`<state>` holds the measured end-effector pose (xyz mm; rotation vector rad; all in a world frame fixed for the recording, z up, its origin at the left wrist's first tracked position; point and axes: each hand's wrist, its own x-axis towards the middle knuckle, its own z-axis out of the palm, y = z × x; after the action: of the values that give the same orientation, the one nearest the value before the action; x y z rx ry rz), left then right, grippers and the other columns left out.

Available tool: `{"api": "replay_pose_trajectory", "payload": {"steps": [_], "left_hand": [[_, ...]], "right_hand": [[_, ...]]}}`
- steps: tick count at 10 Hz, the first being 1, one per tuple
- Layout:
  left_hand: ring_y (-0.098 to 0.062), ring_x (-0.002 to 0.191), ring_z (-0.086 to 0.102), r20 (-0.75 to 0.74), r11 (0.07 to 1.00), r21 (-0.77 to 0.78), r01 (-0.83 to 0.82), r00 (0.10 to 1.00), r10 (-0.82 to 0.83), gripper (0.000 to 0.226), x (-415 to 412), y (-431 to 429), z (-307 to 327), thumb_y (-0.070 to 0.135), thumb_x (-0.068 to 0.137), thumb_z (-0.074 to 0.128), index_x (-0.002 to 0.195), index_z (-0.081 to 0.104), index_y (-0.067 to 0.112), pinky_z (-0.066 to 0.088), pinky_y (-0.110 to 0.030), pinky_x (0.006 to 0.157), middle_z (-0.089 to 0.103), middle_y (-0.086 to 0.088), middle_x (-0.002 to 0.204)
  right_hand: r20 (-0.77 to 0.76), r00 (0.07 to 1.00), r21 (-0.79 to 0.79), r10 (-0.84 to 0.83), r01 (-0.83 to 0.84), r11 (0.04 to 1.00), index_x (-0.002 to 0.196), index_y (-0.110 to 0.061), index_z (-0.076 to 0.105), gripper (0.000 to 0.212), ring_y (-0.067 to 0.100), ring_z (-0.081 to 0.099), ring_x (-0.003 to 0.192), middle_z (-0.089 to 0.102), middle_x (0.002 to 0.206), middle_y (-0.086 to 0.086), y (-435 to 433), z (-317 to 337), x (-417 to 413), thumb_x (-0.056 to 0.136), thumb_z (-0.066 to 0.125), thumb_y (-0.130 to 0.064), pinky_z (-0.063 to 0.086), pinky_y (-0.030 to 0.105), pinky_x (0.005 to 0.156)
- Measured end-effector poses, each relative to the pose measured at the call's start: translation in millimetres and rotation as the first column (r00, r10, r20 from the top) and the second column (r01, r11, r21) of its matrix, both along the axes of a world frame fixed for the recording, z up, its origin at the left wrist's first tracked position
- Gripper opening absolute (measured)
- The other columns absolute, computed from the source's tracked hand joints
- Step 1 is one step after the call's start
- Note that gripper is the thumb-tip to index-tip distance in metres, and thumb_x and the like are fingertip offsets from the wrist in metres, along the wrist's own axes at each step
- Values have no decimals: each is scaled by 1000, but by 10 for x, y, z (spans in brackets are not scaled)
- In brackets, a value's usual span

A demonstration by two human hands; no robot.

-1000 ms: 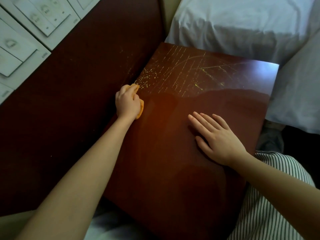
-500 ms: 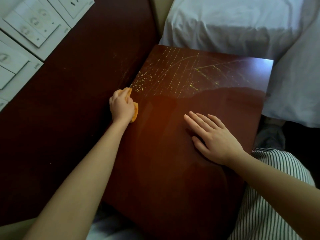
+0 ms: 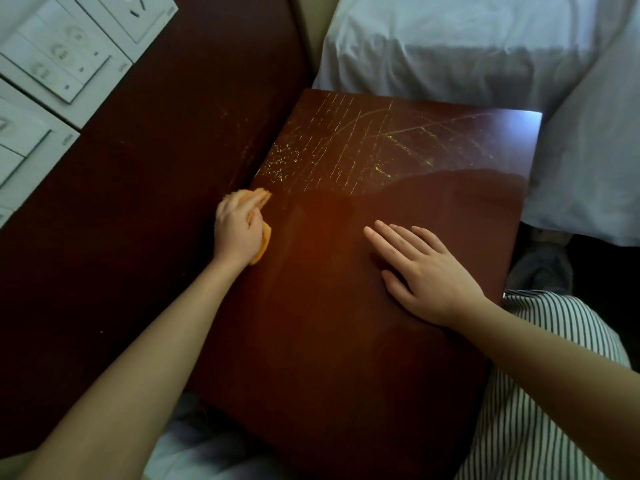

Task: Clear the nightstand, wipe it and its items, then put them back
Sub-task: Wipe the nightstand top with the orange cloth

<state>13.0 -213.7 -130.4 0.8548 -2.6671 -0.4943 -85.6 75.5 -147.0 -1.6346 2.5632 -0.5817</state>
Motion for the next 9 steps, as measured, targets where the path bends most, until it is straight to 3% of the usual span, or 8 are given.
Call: {"api": "replay_pose_trajectory", "payload": {"steps": [1,2,3,4,5,7,8,9], "left_hand": [[-21,126,37,12,977,41,-211,978,211,37,-236,-15,33,13,97,38,131,53,21,32,-31,102,45,0,137],[-21,127,36,12,969,11,-248,969,248,36,-378,62,2,15,98,38,130,53,20,31,-31,104,46,1,138],[-22,128,37,4,995,-8,-103,995,103,36,-312,94,-33,14,96,39,127,56,20,29,-36,109,49,0,135],[-19,128,39,23,992,-15,126,992,-126,36,-70,128,-77,16,94,40,124,59,21,20,-24,109,52,1,132],[-16,126,41,35,980,-20,200,979,-199,36,140,145,-63,16,93,41,123,60,21,12,-11,104,54,3,129],[-22,127,36,8,965,-7,-263,965,263,37,-152,242,-4,12,96,41,129,54,19,28,-32,106,48,-2,135],[-23,132,33,17,948,-1,-318,948,318,37,-308,395,-24,13,96,41,130,54,20,21,-36,112,46,-2,137],[-21,131,35,1,991,12,-131,991,131,36,-236,631,-53,13,96,41,127,56,20,19,-28,108,48,-1,136]], "right_hand": [[1,1000,8,-5,5,1000,150,-26,14,58,24,39,134,35,150,4,3,5,2,94,28,-36,14,34,111],[-1,1000,1,-4,4,1000,150,-25,14,58,24,41,134,36,149,5,1,1,2,94,29,-36,15,35,110],[4,1000,-4,-10,10,1000,149,-25,15,58,25,41,133,37,149,5,0,1,3,94,30,-35,16,35,110],[4,1000,-12,-9,9,1000,149,-25,15,59,24,41,133,37,149,6,-4,-7,0,94,30,-35,16,36,110],[-2,1000,-8,-7,7,1000,149,-25,14,59,24,40,134,37,149,6,-2,-8,-3,94,30,-35,16,36,110],[-10,1000,-4,-9,9,1000,149,-24,16,58,25,41,133,38,148,6,-3,-16,-3,94,30,-36,16,36,110],[-6,1000,-3,-12,12,1000,149,-25,15,58,25,41,133,38,148,6,-3,-17,2,94,29,-36,15,35,110],[1,1000,-7,-15,15,1000,149,-25,15,58,25,41,134,38,148,6,-3,-15,1,94,29,-36,15,35,110]]}}
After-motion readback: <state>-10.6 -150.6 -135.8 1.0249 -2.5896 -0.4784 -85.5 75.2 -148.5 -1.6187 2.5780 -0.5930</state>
